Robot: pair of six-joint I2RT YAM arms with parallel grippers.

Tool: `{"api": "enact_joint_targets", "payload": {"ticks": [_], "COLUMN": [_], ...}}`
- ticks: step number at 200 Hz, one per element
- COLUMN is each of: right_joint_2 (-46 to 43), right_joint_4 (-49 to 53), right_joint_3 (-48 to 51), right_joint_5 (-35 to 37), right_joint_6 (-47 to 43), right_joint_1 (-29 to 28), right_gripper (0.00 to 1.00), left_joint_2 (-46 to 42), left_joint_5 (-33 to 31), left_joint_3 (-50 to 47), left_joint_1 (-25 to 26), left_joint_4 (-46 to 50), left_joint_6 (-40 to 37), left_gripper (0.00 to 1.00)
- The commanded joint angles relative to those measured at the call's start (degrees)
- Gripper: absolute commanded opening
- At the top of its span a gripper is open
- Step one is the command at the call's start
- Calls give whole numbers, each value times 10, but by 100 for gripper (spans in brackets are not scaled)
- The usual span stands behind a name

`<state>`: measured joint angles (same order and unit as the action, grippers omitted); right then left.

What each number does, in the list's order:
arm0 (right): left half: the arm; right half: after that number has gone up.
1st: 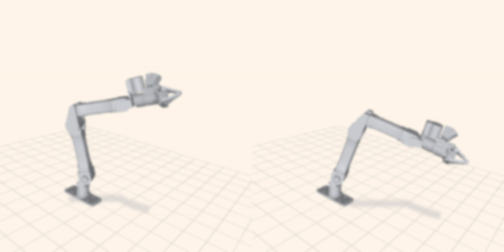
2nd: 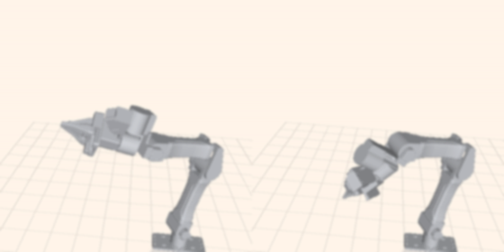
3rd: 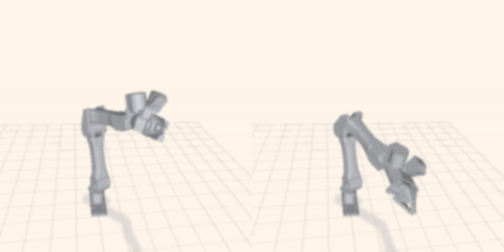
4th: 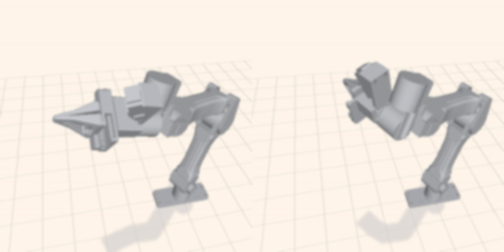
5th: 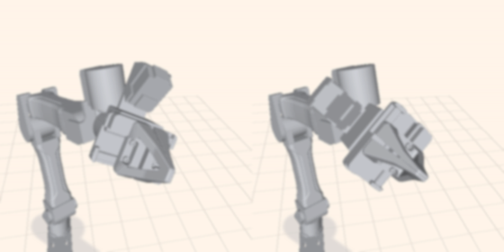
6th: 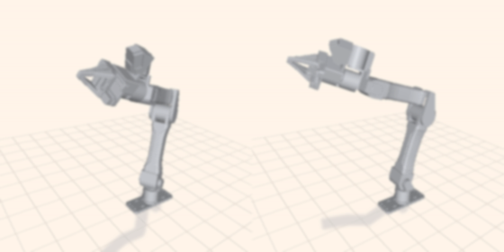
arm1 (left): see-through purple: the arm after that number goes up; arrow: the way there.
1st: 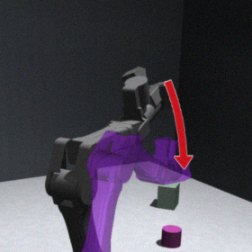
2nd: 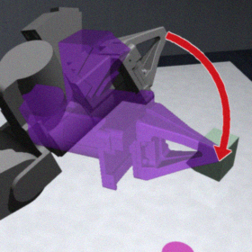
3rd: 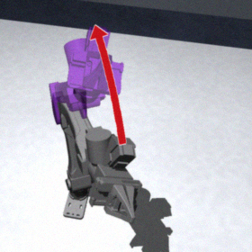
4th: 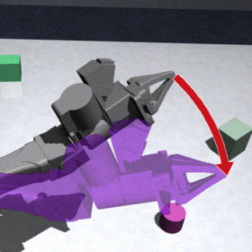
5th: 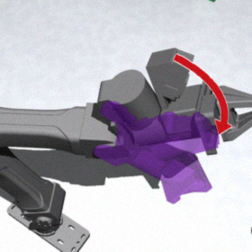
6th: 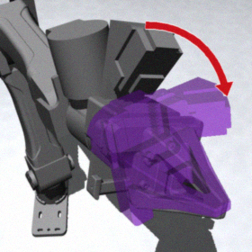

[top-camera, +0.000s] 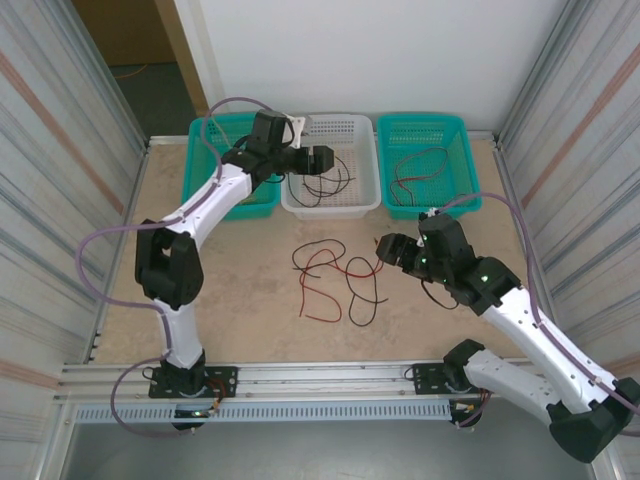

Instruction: Untangle the cables

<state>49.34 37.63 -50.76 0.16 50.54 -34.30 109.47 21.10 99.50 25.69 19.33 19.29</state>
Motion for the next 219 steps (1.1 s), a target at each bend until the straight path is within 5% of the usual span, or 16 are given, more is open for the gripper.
{"api": "enact_joint_targets", "payload": {"ticks": [1, 60, 106, 159, 219], "right_joint_2": [13, 147, 254, 384, 484], "right_joint_4": [30, 58, 54, 40, 20], "right_joint_3": [0, 2, -7, -43, -82], "right_joint_5": [4, 13, 26, 31, 18], "right_joint_6": [-8, -7, -22, -68, -81], "right_joint_1": [18, 16, -7, -18, -19], "right_gripper": [69, 52, 47, 32, 26], "left_joint_2": [-52, -213, -353, -456, -474], "left_joint_5": [-25, -78, -126, -125, -133], "left_joint_3": [-12, -140, -302, -428, -438], "left_joint_1": [11, 95, 152, 160, 159], "left_joint_4": [31, 103, 110, 105, 109], "left_joint_6": [-33, -107, -67, 2, 7], "left_gripper": [79, 67, 63, 59, 57]}}
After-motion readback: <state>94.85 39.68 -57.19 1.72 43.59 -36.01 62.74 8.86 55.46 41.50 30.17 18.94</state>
